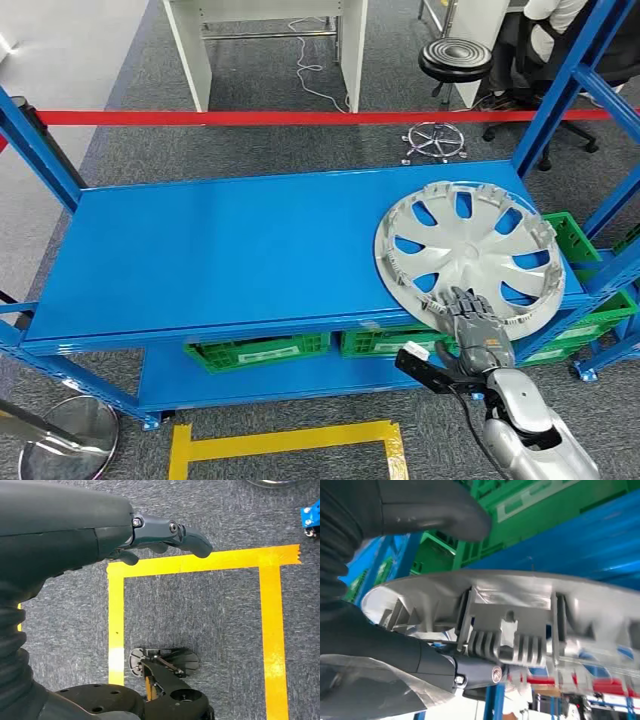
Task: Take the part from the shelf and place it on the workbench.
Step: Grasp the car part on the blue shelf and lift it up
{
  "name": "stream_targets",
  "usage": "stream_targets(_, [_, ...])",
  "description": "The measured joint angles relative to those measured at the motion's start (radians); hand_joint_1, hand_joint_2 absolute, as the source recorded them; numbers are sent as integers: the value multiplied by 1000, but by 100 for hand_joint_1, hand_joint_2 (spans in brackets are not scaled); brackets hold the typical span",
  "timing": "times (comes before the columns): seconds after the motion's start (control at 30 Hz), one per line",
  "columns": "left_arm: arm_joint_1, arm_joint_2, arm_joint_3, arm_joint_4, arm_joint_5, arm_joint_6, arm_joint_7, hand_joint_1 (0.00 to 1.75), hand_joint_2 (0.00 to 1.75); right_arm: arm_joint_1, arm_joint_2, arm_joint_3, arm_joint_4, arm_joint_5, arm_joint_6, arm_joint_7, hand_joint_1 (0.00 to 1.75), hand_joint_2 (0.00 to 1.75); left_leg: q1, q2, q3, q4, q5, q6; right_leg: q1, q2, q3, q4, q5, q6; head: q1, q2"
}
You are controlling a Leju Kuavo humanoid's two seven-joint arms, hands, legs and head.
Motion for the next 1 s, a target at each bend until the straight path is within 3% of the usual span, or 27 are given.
stream_targets(0.9, [0,6,0,3,0,-2,-1,0,175,-14,-22,22,25,15,9,11,0,175,0,0,0,0,0,0,0,0,0,0,0,0,0,0])
stream_targets(1.0, [0,6,0,3,0,-1,-1,0,175,-14,-22,23,26,16,8,11,127,175,0,0,0,0,0,0,0,0,0,0,0,0,0,0])
